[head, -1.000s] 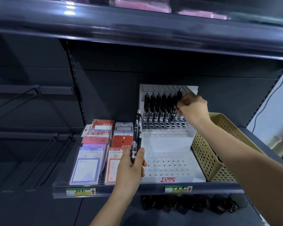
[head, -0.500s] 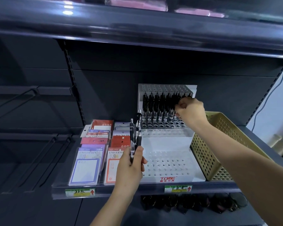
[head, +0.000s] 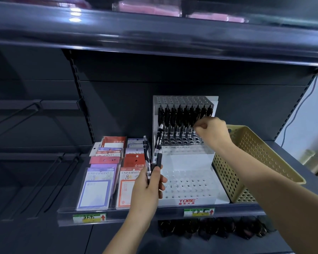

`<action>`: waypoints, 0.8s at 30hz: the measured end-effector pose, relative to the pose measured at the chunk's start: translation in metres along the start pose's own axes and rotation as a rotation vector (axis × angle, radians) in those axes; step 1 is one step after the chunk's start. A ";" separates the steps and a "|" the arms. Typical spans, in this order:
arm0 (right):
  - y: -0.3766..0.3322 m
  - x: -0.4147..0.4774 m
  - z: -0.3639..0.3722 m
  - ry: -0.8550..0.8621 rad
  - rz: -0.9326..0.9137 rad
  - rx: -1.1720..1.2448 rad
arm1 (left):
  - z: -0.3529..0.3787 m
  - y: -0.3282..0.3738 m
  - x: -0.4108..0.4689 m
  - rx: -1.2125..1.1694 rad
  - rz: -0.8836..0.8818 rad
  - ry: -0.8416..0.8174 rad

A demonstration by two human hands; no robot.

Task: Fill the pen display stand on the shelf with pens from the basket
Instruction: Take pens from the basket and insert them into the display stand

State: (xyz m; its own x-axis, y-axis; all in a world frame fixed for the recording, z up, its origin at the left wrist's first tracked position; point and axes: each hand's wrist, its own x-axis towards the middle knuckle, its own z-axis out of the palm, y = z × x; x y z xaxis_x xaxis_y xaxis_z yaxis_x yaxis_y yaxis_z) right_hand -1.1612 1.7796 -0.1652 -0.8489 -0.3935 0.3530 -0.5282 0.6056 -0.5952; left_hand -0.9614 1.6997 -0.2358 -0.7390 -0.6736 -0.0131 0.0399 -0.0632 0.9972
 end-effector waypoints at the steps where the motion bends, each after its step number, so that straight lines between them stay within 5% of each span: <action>1: 0.000 -0.005 -0.001 0.014 0.012 0.038 | 0.001 0.000 0.000 -0.008 0.002 -0.003; 4: -0.005 -0.030 -0.003 -0.042 -0.003 0.149 | 0.002 -0.003 0.001 -0.028 0.008 -0.011; 13: -0.019 -0.095 0.012 -0.686 0.144 0.631 | 0.012 -0.003 -0.004 -0.023 0.043 -0.070; 24: -0.021 -0.088 -0.006 -0.502 0.262 0.798 | 0.007 -0.011 -0.001 0.074 0.032 -0.001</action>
State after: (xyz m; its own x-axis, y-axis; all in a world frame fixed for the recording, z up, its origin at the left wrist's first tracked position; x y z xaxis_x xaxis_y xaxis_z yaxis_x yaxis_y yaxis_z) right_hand -1.0758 1.8060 -0.1797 -0.7325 -0.6737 -0.0980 0.0011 0.1427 -0.9898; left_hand -0.9657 1.7065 -0.2461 -0.7387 -0.6738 0.0185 0.0136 0.0126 0.9998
